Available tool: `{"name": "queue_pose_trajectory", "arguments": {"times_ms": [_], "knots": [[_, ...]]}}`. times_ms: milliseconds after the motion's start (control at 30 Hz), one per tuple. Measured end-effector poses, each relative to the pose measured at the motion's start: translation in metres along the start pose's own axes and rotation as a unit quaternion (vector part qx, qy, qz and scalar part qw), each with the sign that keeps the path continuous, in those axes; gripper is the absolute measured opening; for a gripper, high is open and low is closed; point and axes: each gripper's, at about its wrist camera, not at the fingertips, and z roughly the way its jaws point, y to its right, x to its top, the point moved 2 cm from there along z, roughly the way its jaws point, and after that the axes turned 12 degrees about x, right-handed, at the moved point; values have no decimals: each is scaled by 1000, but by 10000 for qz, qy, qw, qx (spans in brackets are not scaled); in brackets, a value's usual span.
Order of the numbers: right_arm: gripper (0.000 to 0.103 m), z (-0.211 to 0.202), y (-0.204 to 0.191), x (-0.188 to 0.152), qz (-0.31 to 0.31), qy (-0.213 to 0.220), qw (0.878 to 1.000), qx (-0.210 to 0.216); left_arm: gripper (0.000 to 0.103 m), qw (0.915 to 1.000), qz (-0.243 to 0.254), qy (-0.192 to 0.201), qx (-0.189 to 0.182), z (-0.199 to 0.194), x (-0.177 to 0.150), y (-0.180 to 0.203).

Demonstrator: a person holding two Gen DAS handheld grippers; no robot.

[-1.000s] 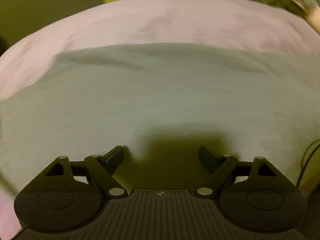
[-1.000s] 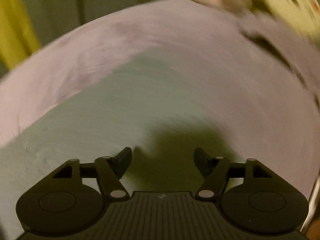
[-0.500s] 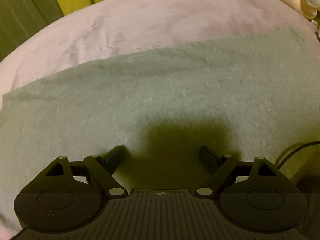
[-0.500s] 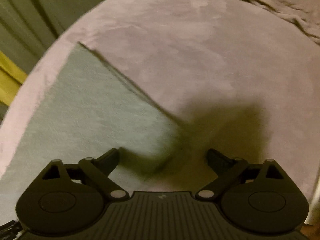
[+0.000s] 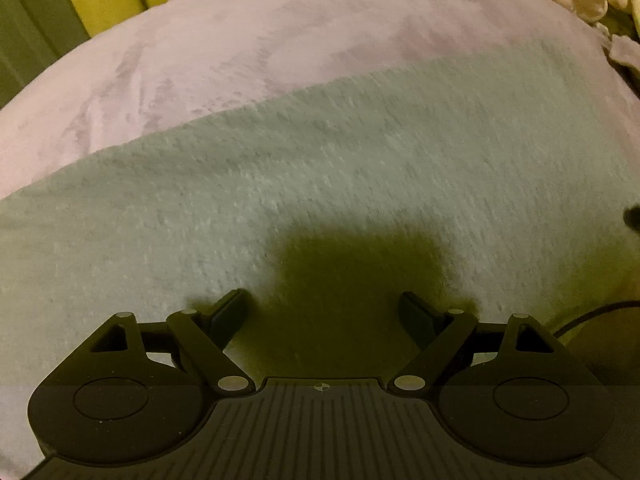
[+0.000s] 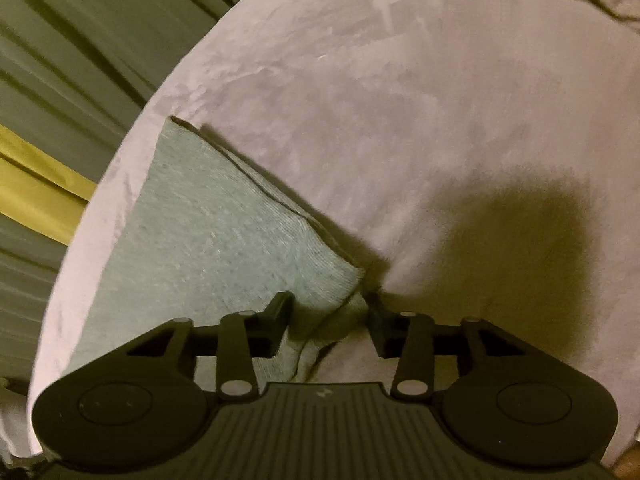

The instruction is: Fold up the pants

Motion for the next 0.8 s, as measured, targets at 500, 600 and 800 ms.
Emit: {"name": "queue_pose_trajectory", "arguments": {"times_ms": [500, 600, 800], "knots": [[28, 29, -26, -3, -346, -191, 9987, 334, 89, 9999, 73, -102, -64, 0, 4, 3], [25, 31, -38, 0, -587, -172, 9981, 77, 89, 9998, 53, -138, -139, -1, 4, 0], [16, 8, -88, -17, -1749, 230, 9843, -82, 89, 9991, -148, -107, -394, -9, 10, -14]]}}
